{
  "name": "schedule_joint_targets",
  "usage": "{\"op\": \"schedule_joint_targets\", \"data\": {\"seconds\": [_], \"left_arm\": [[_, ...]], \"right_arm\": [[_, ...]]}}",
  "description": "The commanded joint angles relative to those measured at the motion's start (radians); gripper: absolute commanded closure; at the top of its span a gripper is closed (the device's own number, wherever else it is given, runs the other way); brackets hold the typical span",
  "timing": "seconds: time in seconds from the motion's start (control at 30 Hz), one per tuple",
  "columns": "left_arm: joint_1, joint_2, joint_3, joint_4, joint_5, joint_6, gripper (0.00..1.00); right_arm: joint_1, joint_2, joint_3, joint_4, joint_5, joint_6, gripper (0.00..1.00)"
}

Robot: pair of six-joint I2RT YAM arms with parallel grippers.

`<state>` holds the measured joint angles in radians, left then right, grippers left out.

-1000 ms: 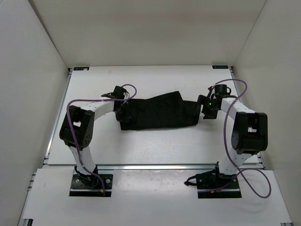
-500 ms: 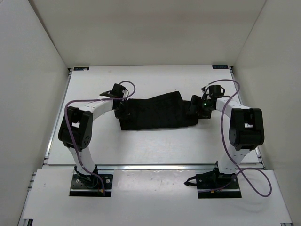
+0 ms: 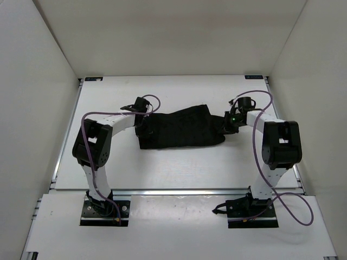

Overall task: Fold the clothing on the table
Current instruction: Fold the skirt

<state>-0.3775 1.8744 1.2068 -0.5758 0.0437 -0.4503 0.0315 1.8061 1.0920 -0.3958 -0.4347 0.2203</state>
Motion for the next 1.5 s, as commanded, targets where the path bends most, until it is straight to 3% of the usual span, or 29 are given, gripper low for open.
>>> {"op": "schedule_joint_targets", "data": {"seconds": [0.0, 0.23, 0.53, 0.73, 0.93, 1.0, 1.07, 1.1, 1.17, 1.2, 1.3, 1.37, 1.47], "left_arm": [[-0.021, 0.046, 0.008, -0.006, -0.011, -0.007, 1.0], [-0.095, 0.107, 0.078, -0.004, 0.041, -0.059, 1.0], [-0.159, 0.175, 0.125, 0.169, 0.154, -0.324, 1.0], [-0.141, 0.206, 0.102, 0.263, 0.208, -0.412, 1.0], [-0.115, 0.203, 0.069, 0.318, 0.245, -0.447, 1.0], [-0.11, 0.198, 0.056, 0.336, 0.258, -0.453, 1.0], [-0.106, 0.18, 0.028, 0.353, 0.262, -0.458, 1.0], [-0.104, 0.18, 0.017, 0.363, 0.271, -0.456, 1.0], [-0.1, 0.172, 0.004, 0.366, 0.281, -0.458, 1.0], [-0.097, 0.172, 0.007, 0.376, 0.294, -0.456, 1.0], [-0.087, 0.158, -0.013, 0.384, 0.311, -0.462, 1.0], [-0.077, 0.141, -0.026, 0.398, 0.323, -0.467, 1.0], [-0.04, 0.08, -0.073, 0.419, 0.357, -0.47, 1.0]], "right_arm": [[-0.03, -0.045, 0.032, -0.001, -0.013, -0.002, 1.0], [-0.038, -0.123, 0.219, -0.063, -0.039, -0.032, 1.0], [0.171, -0.16, 0.376, -0.037, -0.096, -0.059, 1.0], [0.37, -0.133, 0.364, -0.084, -0.052, -0.125, 1.0], [0.432, -0.149, 0.234, -0.034, -0.055, -0.102, 1.0], [0.433, -0.139, 0.209, -0.04, -0.041, -0.098, 0.93], [0.421, -0.122, 0.201, -0.044, -0.047, -0.087, 0.72], [0.406, -0.114, 0.207, -0.057, -0.07, -0.091, 0.67], [0.38, -0.109, 0.22, -0.032, -0.123, -0.072, 0.43], [0.375, -0.113, 0.22, -0.02, -0.177, -0.052, 0.38], [0.325, -0.166, 0.21, 0.103, -0.284, 0.061, 0.1], [0.276, -0.206, 0.215, 0.196, -0.312, 0.114, 0.05], [0.219, -0.255, 0.245, 0.174, -0.27, 0.111, 0.05]]}}
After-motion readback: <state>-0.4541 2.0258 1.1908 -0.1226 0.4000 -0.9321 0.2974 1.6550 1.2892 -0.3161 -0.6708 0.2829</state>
